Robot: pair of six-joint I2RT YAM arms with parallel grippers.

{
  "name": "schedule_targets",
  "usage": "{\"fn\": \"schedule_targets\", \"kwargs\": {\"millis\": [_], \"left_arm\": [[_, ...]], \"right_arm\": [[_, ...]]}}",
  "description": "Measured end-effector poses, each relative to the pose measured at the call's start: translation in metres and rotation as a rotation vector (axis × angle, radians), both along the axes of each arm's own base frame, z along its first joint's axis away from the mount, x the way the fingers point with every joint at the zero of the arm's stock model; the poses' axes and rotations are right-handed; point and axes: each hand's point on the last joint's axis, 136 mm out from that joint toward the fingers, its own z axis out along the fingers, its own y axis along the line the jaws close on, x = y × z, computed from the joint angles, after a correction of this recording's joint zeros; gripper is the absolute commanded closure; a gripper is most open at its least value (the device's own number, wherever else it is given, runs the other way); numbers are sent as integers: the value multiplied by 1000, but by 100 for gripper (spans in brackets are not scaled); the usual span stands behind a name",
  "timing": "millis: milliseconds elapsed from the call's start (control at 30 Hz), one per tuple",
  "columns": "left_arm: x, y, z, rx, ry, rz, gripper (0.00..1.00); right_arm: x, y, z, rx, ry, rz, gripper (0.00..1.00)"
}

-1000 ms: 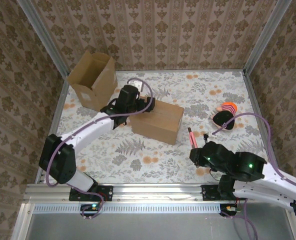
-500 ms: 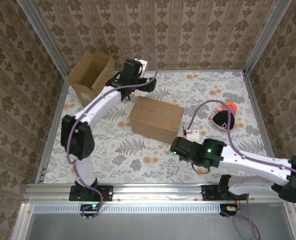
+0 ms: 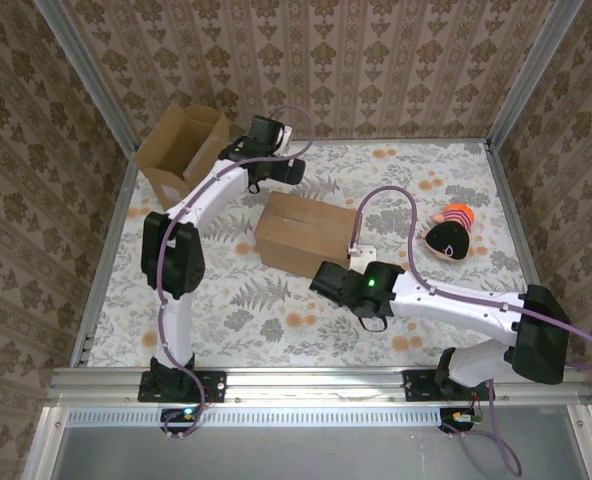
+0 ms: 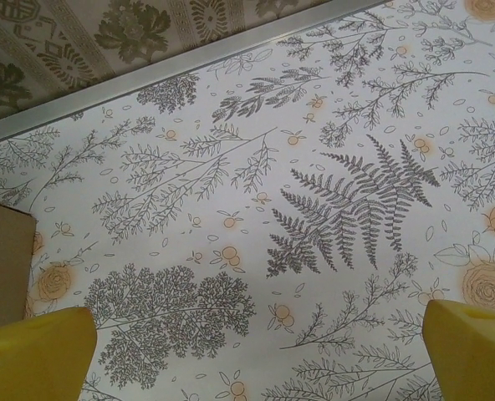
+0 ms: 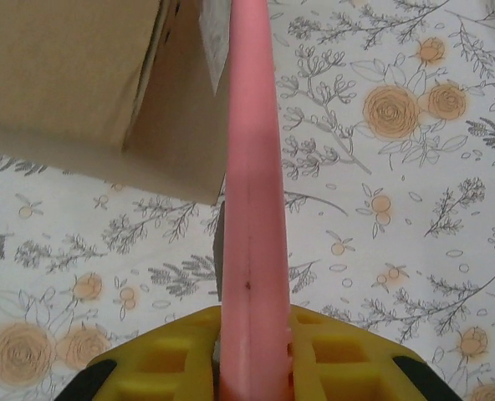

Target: Unpack the express box

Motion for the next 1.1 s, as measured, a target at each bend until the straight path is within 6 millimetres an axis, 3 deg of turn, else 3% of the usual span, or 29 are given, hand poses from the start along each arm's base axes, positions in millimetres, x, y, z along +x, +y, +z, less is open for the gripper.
{"fn": "schedule_targets", "kwargs": {"millis": [100,200,333,400,700,867,1100], "left_arm": [[-5,2,-12,15,25,-1,1],[-15,10,-40,49,79,8,1],[-42,29,-78,121,167,26,1],[-54,40,-86,145,194,38,1],[-102,71,-60,133,182,99,0],[-125,87,-65,133,205,161,0],[-149,114,-70,127,224,315,0]], "right_arm": [[15,-7,2,8,-14,-27,100],[32,-13,2,11,-25,-50,100],[56,-15,-2,6,-27,-61,100],[67,-14,-2,4,-27,-58,100],[124,10,13,72,-55,-10,100],[150,17,13,89,-43,7,100],[171,41,4,118,8,74,100]]}}
